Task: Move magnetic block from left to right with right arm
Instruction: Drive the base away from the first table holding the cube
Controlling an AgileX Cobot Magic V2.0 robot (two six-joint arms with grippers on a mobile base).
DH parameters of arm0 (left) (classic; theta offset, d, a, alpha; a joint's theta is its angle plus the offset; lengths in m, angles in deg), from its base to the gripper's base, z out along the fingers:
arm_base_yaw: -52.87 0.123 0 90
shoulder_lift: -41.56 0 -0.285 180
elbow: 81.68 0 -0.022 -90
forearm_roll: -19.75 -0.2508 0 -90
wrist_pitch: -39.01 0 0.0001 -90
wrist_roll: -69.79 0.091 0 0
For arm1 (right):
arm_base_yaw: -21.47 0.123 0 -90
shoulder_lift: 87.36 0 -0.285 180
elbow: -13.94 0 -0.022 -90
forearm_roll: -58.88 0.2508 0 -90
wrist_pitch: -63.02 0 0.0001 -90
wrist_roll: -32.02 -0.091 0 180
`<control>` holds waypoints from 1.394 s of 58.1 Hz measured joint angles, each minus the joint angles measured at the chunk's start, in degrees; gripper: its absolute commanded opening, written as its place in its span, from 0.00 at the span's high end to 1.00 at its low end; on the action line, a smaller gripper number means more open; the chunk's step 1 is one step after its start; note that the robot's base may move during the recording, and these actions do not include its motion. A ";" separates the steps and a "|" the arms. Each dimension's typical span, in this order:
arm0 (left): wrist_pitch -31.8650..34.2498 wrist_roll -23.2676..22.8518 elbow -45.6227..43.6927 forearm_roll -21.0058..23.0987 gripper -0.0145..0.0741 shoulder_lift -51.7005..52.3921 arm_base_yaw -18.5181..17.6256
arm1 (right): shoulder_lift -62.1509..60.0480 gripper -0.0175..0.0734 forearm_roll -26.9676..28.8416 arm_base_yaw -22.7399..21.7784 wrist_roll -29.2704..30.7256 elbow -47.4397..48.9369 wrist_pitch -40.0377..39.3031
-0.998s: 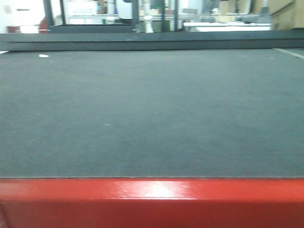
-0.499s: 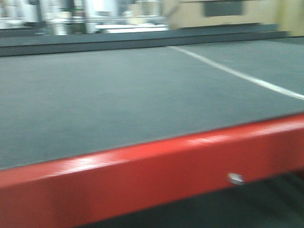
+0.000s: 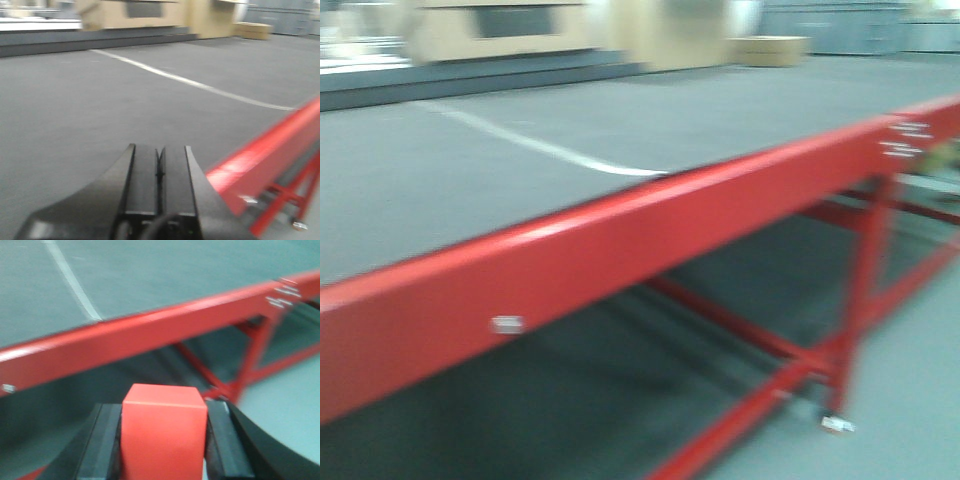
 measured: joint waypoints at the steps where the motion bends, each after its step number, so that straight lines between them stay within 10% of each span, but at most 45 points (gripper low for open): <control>1: 0.00 0.00 0.00 0.00 0.98 0.00 0.00 | 0.00 0.54 0.00 0.00 0.00 0.00 0.00; 81: 0.00 0.00 0.00 0.00 0.98 0.00 0.00 | -0.12 0.54 -0.22 0.00 0.00 0.00 0.09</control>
